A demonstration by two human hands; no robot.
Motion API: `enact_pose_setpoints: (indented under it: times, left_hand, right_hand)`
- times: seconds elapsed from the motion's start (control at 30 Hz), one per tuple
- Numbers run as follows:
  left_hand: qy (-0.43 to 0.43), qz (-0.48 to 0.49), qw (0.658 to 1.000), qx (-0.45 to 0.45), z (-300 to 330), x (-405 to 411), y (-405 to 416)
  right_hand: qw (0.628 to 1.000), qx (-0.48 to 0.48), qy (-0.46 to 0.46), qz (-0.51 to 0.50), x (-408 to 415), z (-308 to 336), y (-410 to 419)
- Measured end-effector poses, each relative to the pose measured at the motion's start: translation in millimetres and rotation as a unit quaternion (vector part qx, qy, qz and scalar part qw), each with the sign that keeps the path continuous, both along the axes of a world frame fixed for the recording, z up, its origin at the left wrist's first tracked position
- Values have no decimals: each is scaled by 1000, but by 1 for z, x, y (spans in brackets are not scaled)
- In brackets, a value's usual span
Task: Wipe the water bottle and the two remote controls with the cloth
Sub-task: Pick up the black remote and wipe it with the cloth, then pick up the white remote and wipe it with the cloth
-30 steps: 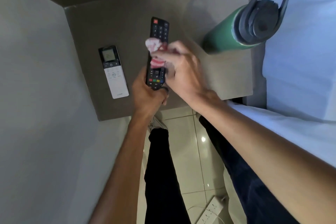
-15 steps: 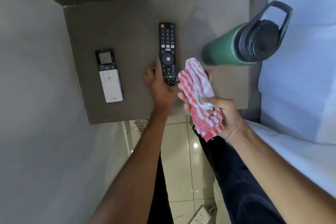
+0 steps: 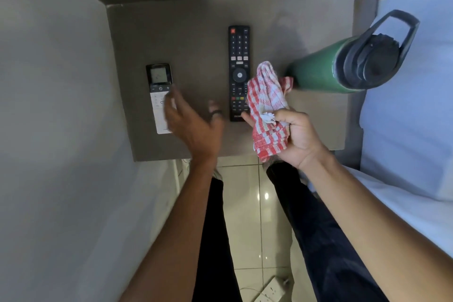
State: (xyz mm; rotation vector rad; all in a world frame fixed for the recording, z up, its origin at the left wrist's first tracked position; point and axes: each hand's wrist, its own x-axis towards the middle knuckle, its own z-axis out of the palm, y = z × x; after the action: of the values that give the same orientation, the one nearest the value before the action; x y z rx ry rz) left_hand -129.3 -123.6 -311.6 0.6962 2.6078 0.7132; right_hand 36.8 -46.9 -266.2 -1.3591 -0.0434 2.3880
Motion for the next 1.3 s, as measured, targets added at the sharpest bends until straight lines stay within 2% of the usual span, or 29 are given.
enact_pose_setpoints:
  times: [0.07,0.17,0.23,0.37,0.5,0.57,0.63,0.73,0.8,0.83,0.87,0.9,0.93,1.07,1.1,1.2,1.23,1.3]
  left_hand:
    - [25,45,997,-50,2,-29,-14]
    - [1,44,987,-153,-9,-59,-19]
    - [-18,59,984,-167,-11,-90,-28]
    - [-65,50,992,-94,-2,-95,-19]
    - [-86,-6,996,-18,26,-77,-19]
    - [-126,-18,992,11,47,-69,-19]
    - [-147,-21,988,32,66,-64,-21]
    - [-148,-27,987,54,89,-62,-25]
    - [-142,-64,984,83,99,-62,-26]
    - [-133,-90,982,96,104,-62,-27]
    - [-126,-103,980,111,108,-61,-29]
    - [-126,-97,979,124,112,-61,-32]
    - [-130,-79,979,135,117,-60,-35]
    - [-151,-42,977,142,122,-62,-41]
    - [-149,-43,977,145,123,-65,-41]
    - [-129,-65,978,148,128,-74,-41]
    - [-137,-71,977,149,129,-74,-40]
    - [-160,-69,973,150,130,-71,-36]
  right_hand:
    - [997,30,-47,57,-10,4,2]
    - [989,68,-92,97,-26,9,7]
    - [980,117,-93,128,-57,13,2]
    - [958,199,-135,156,-78,22,9]
    - [887,368,-195,197,-87,36,17]
    - [826,474,-217,213,-92,48,20]
    - [735,586,-240,243,-98,60,21]
    - [562,736,-254,279,-120,82,15]
    - [429,785,-254,369,-136,86,10]
    - [376,787,-249,422,-142,85,7]
    - [344,785,-240,455,-147,83,5]
    - [330,787,-232,466,-150,81,6]
    - [331,790,-229,463,-155,80,9]
    - [413,792,-256,370,-174,73,29]
    - [409,808,-245,348,-176,71,28]
    - [342,866,-149,334,-169,67,25]
    - [341,868,-138,335,-168,66,32]
    - [375,854,-171,318,-170,64,45]
